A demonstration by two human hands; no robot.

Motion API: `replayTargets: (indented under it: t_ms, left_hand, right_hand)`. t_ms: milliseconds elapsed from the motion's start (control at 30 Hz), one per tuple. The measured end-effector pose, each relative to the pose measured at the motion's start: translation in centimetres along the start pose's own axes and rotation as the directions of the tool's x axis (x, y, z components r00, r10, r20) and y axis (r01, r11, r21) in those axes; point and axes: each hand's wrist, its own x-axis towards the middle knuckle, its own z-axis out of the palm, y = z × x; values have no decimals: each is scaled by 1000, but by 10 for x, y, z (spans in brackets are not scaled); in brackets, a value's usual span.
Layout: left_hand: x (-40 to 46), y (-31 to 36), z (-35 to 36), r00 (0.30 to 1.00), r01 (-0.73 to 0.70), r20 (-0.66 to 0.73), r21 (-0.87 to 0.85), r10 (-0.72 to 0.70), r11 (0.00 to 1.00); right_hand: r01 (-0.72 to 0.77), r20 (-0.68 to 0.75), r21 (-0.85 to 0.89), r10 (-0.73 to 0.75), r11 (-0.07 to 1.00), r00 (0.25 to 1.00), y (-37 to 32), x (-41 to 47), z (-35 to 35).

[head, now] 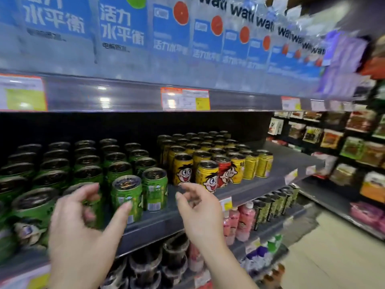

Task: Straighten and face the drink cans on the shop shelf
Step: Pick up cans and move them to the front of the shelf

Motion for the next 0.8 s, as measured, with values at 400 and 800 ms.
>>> replayTargets:
  t_ms: [400,800]
  left_hand:
    - [-30,269,104,962,39,246,310,-119,950]
    - [-25,256,117,993,32,87,450,-80,893]
  right_hand:
    - [124,74,-422,-103,898,992,86,130,-130]
    - [202,160,-293,-160,934,974,113,147,-123]
